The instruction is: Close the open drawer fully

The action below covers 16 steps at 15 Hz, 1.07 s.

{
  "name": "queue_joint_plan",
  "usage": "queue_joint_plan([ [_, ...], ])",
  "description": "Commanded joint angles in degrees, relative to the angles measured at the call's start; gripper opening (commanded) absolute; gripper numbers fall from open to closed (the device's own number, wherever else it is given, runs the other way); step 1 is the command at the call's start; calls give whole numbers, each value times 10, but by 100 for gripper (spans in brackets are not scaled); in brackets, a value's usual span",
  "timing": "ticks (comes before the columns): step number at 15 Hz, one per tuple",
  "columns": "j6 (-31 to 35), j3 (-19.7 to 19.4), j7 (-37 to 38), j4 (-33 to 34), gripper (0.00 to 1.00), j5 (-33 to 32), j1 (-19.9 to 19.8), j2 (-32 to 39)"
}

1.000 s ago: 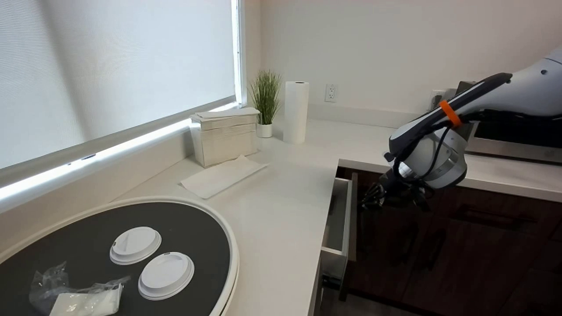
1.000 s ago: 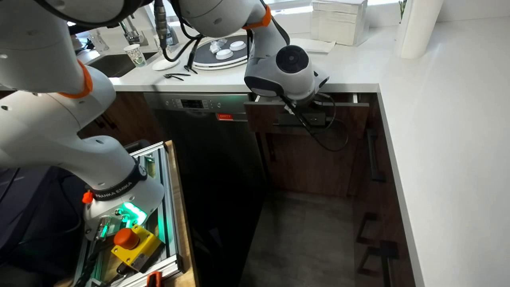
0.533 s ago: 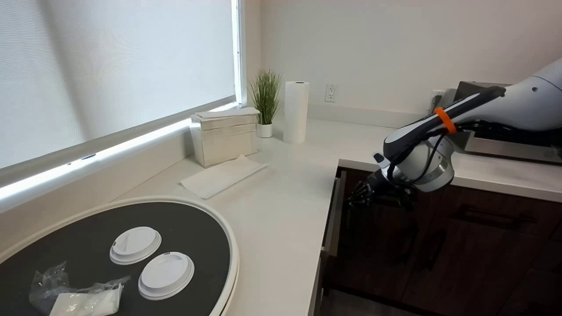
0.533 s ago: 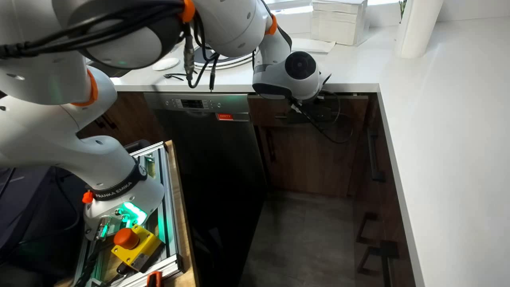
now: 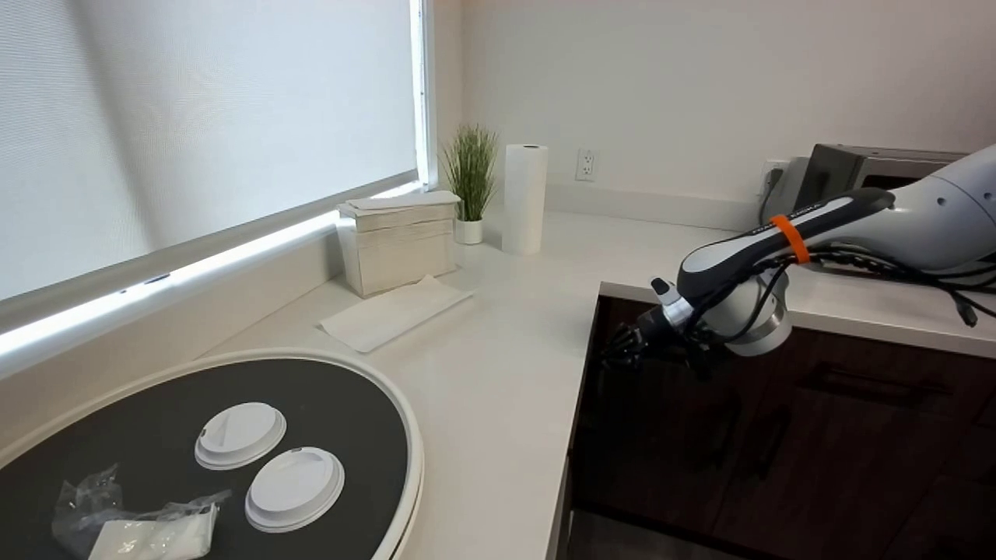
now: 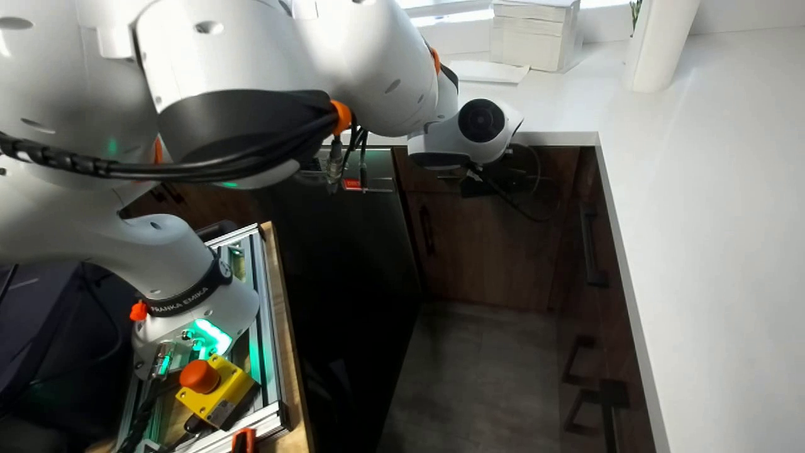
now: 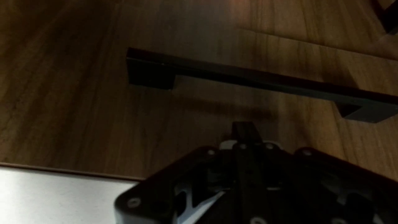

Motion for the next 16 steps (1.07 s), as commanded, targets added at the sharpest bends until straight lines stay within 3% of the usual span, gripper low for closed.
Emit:
queue_joint_plan([
  [1,29,23,30,18,0,-75,-12,67],
  [13,20,55,108,21,0,-188,-59,142],
  [16,18,12,160,-4,0,-182,-37,60],
])
